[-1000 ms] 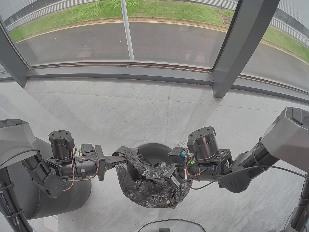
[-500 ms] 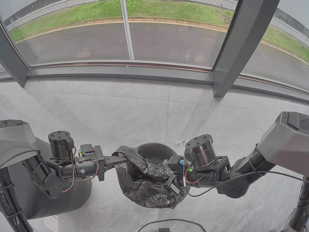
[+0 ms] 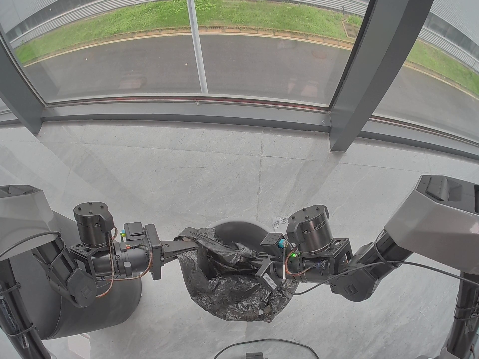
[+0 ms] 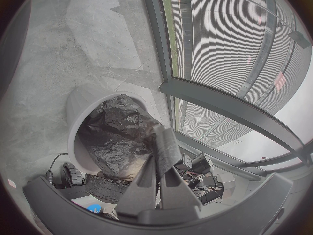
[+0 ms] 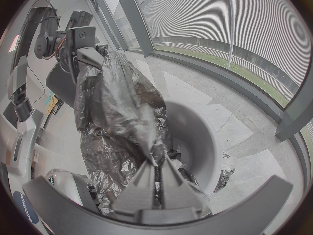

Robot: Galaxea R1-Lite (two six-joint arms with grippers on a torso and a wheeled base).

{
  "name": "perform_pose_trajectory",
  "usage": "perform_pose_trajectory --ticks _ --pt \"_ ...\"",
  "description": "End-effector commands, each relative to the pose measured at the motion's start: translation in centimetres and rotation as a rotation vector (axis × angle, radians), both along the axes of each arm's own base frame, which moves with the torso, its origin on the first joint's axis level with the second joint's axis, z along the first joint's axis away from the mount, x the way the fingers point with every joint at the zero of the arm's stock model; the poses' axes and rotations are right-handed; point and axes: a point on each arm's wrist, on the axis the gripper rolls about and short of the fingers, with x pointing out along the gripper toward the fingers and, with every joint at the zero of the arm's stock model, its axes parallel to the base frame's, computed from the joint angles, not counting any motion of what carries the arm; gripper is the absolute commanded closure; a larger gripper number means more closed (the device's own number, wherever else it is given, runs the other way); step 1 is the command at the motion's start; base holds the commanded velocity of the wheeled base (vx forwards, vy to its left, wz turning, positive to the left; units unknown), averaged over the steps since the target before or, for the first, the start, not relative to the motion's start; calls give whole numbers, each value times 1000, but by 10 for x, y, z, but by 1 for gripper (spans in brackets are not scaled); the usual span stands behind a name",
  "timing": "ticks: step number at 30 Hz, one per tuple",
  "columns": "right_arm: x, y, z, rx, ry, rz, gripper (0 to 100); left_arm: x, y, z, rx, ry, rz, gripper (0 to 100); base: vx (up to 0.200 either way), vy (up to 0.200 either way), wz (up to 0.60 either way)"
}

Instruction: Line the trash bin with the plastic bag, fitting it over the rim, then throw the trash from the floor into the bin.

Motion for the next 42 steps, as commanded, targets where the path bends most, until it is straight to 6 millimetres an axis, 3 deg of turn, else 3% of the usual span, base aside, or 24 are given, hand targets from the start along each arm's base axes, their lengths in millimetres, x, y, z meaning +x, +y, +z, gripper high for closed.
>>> perform_pose_trajectory --ticks 1,7,12,20,25,42 --pt "4 -3 -3 -1 -2 -15 100 -3 1 3 -3 -6 0 100 0 0 0" --pt "10 -6 2 31 -41 -35 100 -7 -2 5 2 -48 -2 100 0 0 0" --pt "14 -12 8 42 -56 -52 100 -10 -9 -1 83 -186 -59 100 0 0 0" --pt "24 -14 13 68 -112 -94 100 8 -6 -26 214 -250 -99 100 0 0 0" --pt "29 -17 15 81 -131 -109 100 15 -8 -32 246 -298 -114 100 0 0 0" --pt "56 -17 -12 165 -133 -256 100 51 -1 -51 258 -327 -76 100 0 0 0"
